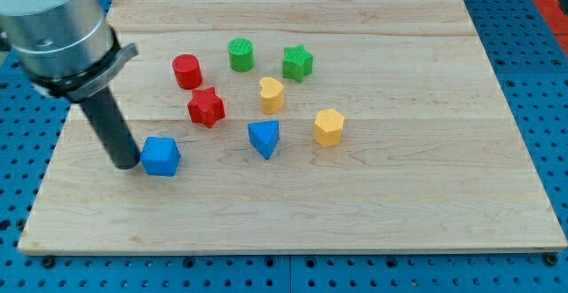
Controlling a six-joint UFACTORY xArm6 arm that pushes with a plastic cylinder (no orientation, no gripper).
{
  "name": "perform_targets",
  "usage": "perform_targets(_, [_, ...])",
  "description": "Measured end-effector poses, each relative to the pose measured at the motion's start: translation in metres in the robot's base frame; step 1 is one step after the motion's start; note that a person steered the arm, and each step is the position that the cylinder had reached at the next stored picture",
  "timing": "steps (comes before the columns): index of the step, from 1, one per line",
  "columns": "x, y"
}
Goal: Move the blue cube to the right of the yellow heart
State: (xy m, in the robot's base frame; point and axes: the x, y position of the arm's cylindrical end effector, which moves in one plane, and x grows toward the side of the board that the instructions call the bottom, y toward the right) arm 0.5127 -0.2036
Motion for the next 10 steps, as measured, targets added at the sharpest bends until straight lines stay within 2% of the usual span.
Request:
perform_targets(1, [0.0, -0.029])
perform_targets(2, [-0.022, -0.014])
perform_targets(3, [-0.013, 0.061])
perform_targets(4, [0.018, 0.131])
perform_targets(5, [0.022, 0.063])
perform_targets(6, [0.065, 0.084])
perform_targets(7, [0.066, 0.13])
perform_targets(8, [0.027, 0.173])
perform_targets(10, [0.021, 0.258])
